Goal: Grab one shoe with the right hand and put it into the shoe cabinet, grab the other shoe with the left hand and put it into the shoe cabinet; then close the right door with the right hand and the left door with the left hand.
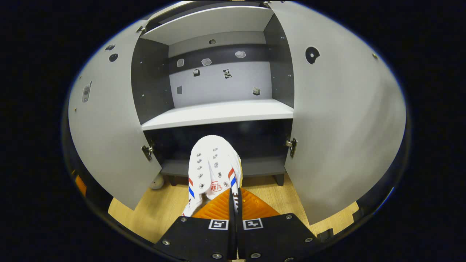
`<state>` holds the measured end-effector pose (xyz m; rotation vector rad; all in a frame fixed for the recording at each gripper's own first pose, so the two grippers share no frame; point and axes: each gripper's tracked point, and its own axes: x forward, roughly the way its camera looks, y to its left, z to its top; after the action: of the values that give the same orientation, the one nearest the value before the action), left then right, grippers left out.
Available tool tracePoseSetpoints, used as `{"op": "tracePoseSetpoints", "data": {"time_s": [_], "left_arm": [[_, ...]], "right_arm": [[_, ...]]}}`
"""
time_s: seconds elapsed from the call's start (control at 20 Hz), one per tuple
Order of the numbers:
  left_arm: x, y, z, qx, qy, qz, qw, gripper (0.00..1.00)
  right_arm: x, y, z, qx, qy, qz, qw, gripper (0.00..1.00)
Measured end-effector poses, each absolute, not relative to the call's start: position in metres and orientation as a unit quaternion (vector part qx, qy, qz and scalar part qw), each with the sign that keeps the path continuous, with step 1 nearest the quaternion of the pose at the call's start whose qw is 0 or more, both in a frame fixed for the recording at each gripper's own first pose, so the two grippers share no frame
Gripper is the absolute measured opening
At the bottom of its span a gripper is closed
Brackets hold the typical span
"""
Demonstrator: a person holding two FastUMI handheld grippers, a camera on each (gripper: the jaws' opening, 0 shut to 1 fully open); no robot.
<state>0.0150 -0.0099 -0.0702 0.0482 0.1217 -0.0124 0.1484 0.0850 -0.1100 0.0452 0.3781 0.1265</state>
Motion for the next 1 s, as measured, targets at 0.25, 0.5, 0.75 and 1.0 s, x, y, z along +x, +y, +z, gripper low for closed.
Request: {"op": "tracePoseSetpoints", "data": {"time_s": [0.25,0.5,0.75,1.0], "left_arm": [[0.026,-0.009,-0.073,0.019,0.06,-0.002,0.998,0.97],[0.035,-0.005,-0.074,0.012,0.062,0.006,0.998,0.97],[0.046,0.003,-0.076,0.013,0.063,0.017,0.998,0.97],[0.055,0.012,-0.082,0.004,0.069,0.031,0.997,0.97]], "right_arm": [[0.196,0.104,-0.04,0.017,0.138,0.07,0.988,0.0],[0.244,0.117,0.012,0.004,0.103,0.072,0.992,0.0],[0.294,0.124,0.032,0.001,0.097,0.062,0.993,0.0],[0.347,0.12,0.033,0.002,0.105,0.046,0.993,0.0]]}}
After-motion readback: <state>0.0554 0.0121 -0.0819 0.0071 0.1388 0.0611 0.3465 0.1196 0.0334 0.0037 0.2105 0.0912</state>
